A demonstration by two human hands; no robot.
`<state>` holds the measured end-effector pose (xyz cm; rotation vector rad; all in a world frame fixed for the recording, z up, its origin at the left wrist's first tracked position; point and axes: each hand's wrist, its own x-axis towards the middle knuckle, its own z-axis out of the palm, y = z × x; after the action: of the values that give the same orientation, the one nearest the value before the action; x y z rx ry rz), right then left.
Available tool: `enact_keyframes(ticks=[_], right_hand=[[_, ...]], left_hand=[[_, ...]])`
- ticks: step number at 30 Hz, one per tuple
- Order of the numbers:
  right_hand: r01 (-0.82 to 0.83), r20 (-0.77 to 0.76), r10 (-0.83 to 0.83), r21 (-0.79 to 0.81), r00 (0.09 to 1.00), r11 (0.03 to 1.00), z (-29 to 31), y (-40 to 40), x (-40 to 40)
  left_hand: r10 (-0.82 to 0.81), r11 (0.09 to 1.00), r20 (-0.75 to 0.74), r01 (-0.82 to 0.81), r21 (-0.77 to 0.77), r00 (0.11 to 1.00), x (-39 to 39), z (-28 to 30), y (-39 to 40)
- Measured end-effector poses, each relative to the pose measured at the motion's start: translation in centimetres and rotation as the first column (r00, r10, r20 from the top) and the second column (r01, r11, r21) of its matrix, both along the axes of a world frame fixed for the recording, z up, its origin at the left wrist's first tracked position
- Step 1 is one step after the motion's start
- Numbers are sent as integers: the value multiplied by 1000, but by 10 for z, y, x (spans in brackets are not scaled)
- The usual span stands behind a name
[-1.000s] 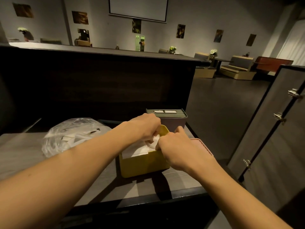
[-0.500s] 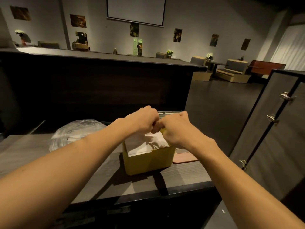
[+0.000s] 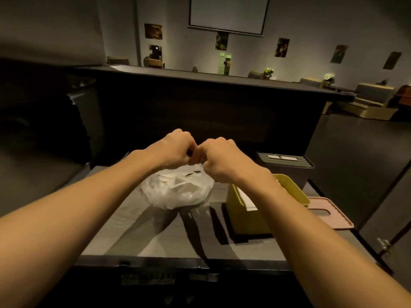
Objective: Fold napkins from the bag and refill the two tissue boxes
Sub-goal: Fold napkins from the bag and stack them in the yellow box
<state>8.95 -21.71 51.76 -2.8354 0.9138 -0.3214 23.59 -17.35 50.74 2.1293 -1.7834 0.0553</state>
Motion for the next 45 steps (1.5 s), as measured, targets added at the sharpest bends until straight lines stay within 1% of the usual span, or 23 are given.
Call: enact_keyframes(ticks=[3,6,8,10,13,16,19,22,25,27,30,31,33,34,35,36,37,38,39,40,41,43,45], right_hand=[[35,-39,-31,96,999,995,-25,-3,38],[77,-146,-63,89,987,993,-67,-10,62],[78,-136,-64,96,989,992,-95,-15,68],[90,-90,-83,80,993,993,-110,-21,70],[95,11,-94,-34,995,995,-118,-26,74],[85,20,-83,-115,996,990,-119,-27,75],[114,43,-109,-143,993,983,-117,-29,72],[154,132,-137,-127,982,980,-114,-29,67],[160,367,-152,10,918,987,-110,-33,66],[128,556,-182,135,811,983,-107,-36,68],[50,739,-216,241,638,969,-101,-39,74],[18,789,-227,264,570,964,-97,-39,75],[-57,863,-259,313,434,948,-90,-40,77],[-114,872,-295,364,390,925,-88,-41,78],[-192,856,-354,446,376,874,-86,-42,79],[-274,814,-424,546,398,792,-87,-42,81],[-318,762,-476,628,439,710,-91,-42,83],[-305,726,-499,667,473,680,-96,-43,86],[-253,712,-502,668,491,700,-103,-44,89],[-199,714,-491,646,500,737,-109,-44,91],[-169,717,-479,627,506,760,-114,-44,93],[-183,702,-471,640,534,747,-122,-42,94],[-207,677,-476,672,562,711,-127,-41,92]], left_hand=[[23,999,-20,-22,30,1000,32,-24,11],[56,989,-26,-52,136,998,48,-59,9],[83,989,-19,-79,128,996,55,-83,6],[102,993,-31,-100,59,994,60,-103,4],[119,988,-234,-139,-70,965,63,-132,1],[85,964,-425,-182,-192,901,65,-152,-1],[37,925,-534,-231,-302,845,67,-152,2],[5,906,-610,-262,-333,792,67,-144,8],[-59,873,-761,-336,-353,646,66,-137,9],[-135,851,-867,-391,-350,480,65,-132,9],[-248,854,-946,-413,-316,210,64,-125,11],[-258,865,-953,-402,-302,161,63,-124,12],[-288,887,-952,-344,-307,107,62,-123,14],[-326,889,-943,-320,-328,61,60,-122,16],[-370,888,-929,-299,-350,-10,60,-122,18],[-413,887,-902,-276,-370,-121,59,-121,20],[-428,897,-872,-228,-378,-237,57,-120,23],[-423,906,-842,-177,-385,-334,55,-117,25],[-406,913,-835,-119,-391,-371,54,-116,25],[-388,919,-844,-92,-382,-370,50,-115,23],[-365,930,-867,-104,-351,-338,47,-117,19],[-328,939,-899,-205,-277,-290,43,-119,12],[-307,937,-908,-259,-235,-284,43,-120,8]])
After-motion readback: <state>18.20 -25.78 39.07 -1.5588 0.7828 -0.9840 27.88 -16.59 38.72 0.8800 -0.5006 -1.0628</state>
